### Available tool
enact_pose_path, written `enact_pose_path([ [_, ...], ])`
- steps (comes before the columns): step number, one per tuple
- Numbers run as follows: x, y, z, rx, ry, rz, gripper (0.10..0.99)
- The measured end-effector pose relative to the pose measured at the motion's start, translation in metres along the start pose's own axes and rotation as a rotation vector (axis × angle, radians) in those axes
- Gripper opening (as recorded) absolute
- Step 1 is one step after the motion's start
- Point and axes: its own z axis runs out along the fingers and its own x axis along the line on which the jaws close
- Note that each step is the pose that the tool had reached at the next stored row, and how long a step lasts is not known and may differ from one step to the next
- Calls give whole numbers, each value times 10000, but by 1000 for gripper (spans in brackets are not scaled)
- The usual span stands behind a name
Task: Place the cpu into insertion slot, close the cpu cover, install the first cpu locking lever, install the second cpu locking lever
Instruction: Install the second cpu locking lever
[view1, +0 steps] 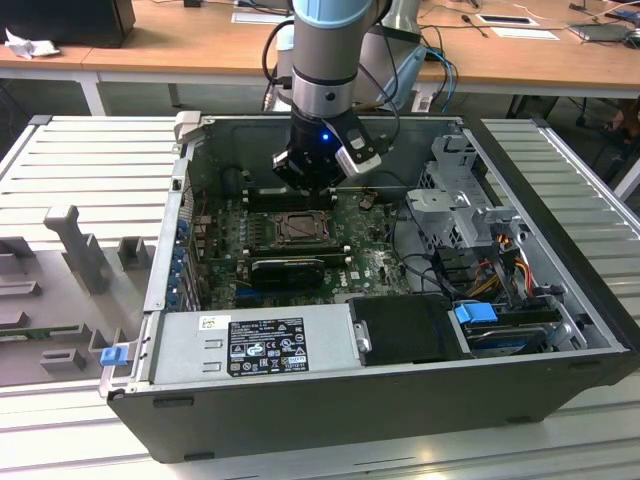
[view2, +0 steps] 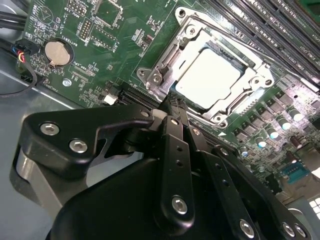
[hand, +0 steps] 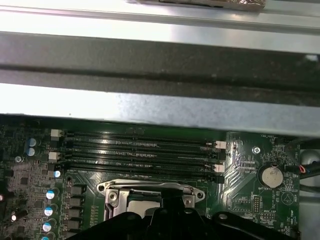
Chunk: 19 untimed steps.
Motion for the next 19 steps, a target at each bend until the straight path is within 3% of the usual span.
enact_pose_path([
  [9, 1, -8, -17, 0, 0, 1, 106],
  [16, 0, 3, -150, 0, 0, 2, 106],
  [19, 0, -4, -155, 0, 1, 2, 106],
])
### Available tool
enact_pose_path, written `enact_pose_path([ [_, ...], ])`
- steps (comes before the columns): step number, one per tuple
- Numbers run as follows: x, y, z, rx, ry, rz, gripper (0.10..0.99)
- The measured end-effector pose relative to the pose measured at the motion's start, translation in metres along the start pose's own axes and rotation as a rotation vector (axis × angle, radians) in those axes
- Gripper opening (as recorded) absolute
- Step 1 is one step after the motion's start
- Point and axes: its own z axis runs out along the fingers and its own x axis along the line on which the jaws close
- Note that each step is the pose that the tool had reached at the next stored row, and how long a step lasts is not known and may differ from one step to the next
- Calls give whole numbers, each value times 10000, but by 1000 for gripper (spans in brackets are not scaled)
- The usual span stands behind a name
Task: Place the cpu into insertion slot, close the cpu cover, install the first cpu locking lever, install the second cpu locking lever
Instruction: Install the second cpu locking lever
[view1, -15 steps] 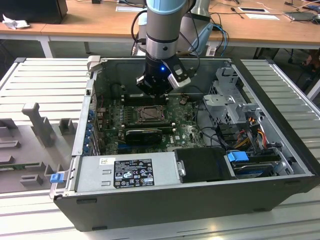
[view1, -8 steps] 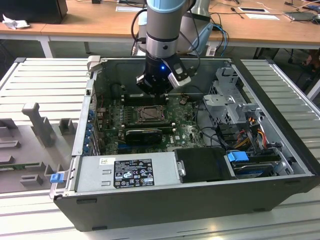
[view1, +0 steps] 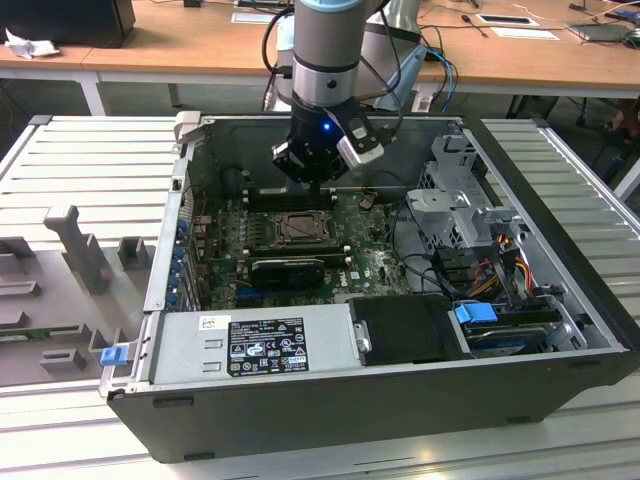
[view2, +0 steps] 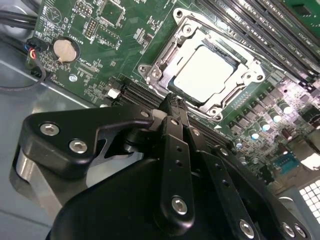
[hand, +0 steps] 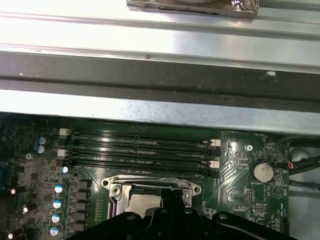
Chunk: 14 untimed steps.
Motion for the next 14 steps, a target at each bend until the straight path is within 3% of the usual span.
enact_pose_path([
  [14, 3, -39, -3, 13, 0, 2, 106],
])
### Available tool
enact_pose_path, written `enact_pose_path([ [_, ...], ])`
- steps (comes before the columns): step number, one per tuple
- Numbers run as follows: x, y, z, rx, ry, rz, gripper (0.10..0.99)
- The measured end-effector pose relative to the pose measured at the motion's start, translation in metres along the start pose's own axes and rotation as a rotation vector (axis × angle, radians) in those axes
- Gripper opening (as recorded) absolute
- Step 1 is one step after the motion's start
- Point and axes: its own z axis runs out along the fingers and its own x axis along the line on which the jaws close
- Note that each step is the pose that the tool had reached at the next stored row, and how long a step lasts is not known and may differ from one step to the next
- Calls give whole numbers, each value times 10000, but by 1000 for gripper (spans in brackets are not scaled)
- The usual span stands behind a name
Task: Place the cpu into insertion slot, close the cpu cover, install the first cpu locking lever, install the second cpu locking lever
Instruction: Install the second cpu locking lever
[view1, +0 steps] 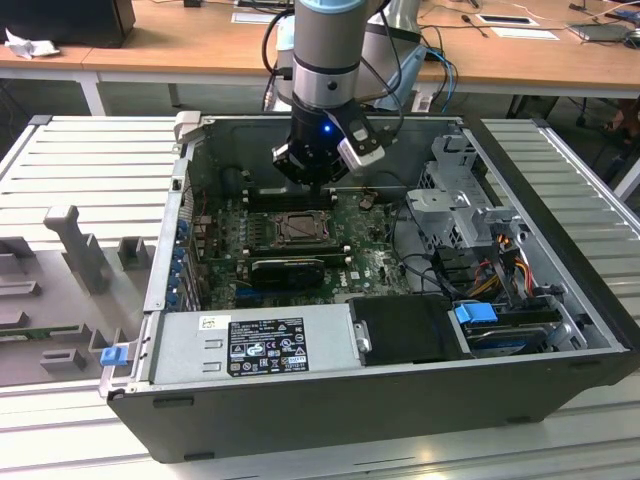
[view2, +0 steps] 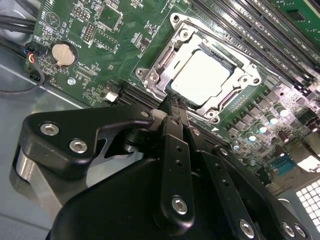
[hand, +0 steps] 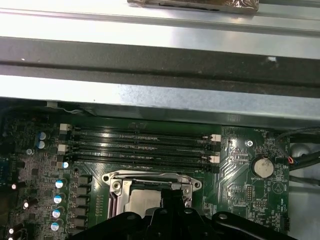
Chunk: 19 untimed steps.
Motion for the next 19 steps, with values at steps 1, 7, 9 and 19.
enact_pose_path([
  [1, 0, -4, 0, 1, 0, 0, 106],
  [7, 1, -16, -1, 4, 0, 0, 106],
  [9, 1, -19, -2, 4, 0, 0, 106],
  [19, 3, -43, -4, 5, 1, -1, 106],
])
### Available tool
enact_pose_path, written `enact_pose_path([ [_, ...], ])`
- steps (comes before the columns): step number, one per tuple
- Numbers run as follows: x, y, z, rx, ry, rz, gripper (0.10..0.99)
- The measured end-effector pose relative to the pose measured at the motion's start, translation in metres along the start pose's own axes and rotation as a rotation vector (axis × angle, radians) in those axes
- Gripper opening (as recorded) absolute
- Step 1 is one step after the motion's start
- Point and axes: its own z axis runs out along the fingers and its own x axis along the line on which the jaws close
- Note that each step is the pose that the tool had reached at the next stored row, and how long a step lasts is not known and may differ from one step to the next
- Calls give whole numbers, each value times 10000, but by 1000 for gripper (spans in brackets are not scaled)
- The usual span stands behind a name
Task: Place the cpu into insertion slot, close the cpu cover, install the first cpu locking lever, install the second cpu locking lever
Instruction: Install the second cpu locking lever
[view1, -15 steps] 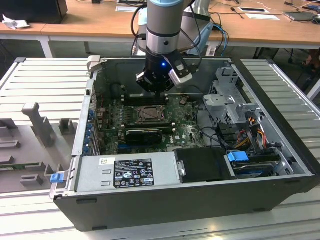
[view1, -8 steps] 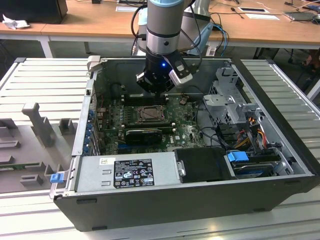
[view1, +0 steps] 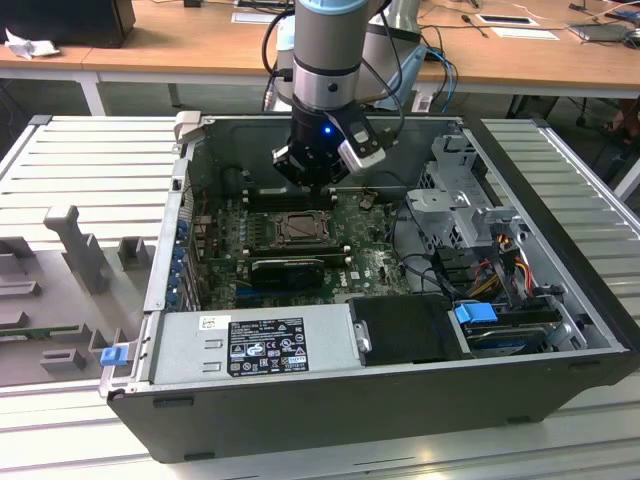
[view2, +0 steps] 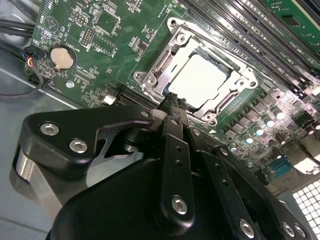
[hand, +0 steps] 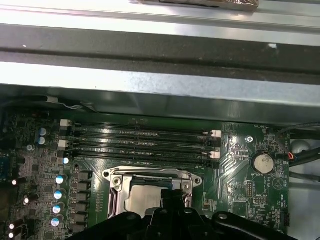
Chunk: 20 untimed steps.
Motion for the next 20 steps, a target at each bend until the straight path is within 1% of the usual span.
enact_pose_path([
  [6, 3, -39, -3, -1, 0, 1, 106],
  [9, 3, -46, -8, 2, 1, 2, 106],
  [11, 3, -44, -26, -1, 2, 2, 106],
  [14, 2, -37, -116, 0, 2, 1, 106],
  [20, 7, -52, -108, 6, 2, 1, 106],
])
